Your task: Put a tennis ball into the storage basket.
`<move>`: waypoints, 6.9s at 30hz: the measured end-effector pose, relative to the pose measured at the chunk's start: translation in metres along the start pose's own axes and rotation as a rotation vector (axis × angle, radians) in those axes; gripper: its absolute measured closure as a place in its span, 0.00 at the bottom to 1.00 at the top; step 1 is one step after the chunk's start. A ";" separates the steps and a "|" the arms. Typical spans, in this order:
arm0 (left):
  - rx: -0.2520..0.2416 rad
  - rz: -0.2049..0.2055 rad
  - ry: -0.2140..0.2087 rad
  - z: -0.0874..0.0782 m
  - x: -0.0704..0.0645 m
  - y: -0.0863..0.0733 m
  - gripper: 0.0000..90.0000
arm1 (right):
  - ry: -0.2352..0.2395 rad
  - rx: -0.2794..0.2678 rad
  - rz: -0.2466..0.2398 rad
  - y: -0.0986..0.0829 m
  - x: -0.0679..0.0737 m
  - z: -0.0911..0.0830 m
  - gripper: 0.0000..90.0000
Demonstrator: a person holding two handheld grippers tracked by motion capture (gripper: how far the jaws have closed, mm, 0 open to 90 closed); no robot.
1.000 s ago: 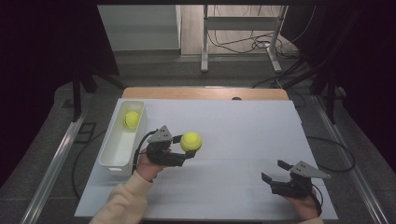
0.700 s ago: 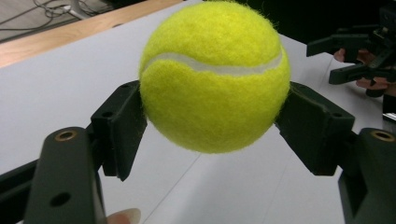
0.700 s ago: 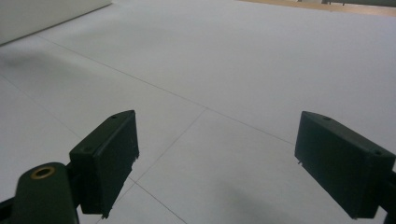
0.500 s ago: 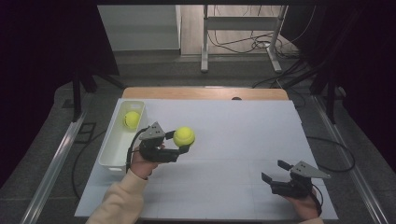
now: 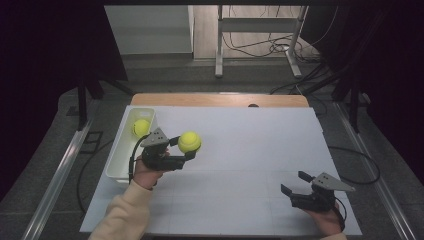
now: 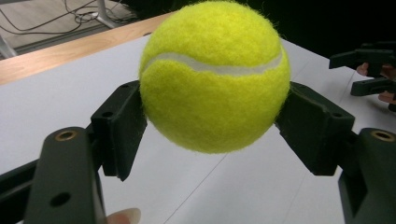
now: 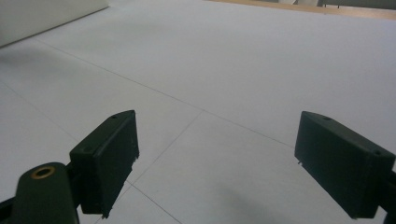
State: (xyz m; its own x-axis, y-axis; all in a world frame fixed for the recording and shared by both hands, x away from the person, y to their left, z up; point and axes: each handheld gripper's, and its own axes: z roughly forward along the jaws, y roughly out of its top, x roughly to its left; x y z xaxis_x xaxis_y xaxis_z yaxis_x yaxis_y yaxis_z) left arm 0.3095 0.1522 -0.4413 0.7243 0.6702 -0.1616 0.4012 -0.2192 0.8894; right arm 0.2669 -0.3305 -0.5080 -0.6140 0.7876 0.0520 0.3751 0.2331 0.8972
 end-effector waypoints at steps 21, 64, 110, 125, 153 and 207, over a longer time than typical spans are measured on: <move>-0.023 -0.022 0.066 -0.019 0.015 -0.002 0.29 | 0.002 0.003 -0.003 0.000 0.001 0.001 0.16; -0.089 -0.073 0.194 -0.066 0.042 -0.007 0.29 | 0.000 0.004 -0.005 0.000 0.001 0.000 0.16; -0.034 -0.168 0.352 -0.095 0.080 -0.033 0.30 | -0.004 0.013 -0.011 0.000 0.001 0.001 0.16; 0.036 -0.186 0.384 -0.092 0.088 -0.038 0.29 | -0.004 0.017 -0.014 0.000 0.001 0.002 0.16; 0.156 -0.233 0.426 -0.086 0.097 -0.043 0.16 | -0.003 0.020 -0.013 0.000 0.002 0.002 0.16; -0.017 -0.071 0.098 -0.067 0.016 -0.048 0.10 | 0.104 0.014 -0.066 0.003 0.011 0.010 0.16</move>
State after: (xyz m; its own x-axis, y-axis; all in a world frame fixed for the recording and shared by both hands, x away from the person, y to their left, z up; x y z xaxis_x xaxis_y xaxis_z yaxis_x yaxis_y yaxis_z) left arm 0.2647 0.2209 -0.4578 0.6362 0.7496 -0.1824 0.4388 -0.1572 0.8847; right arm 0.2685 -0.3154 -0.5087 -0.7061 0.7071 0.0385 0.3403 0.2912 0.8941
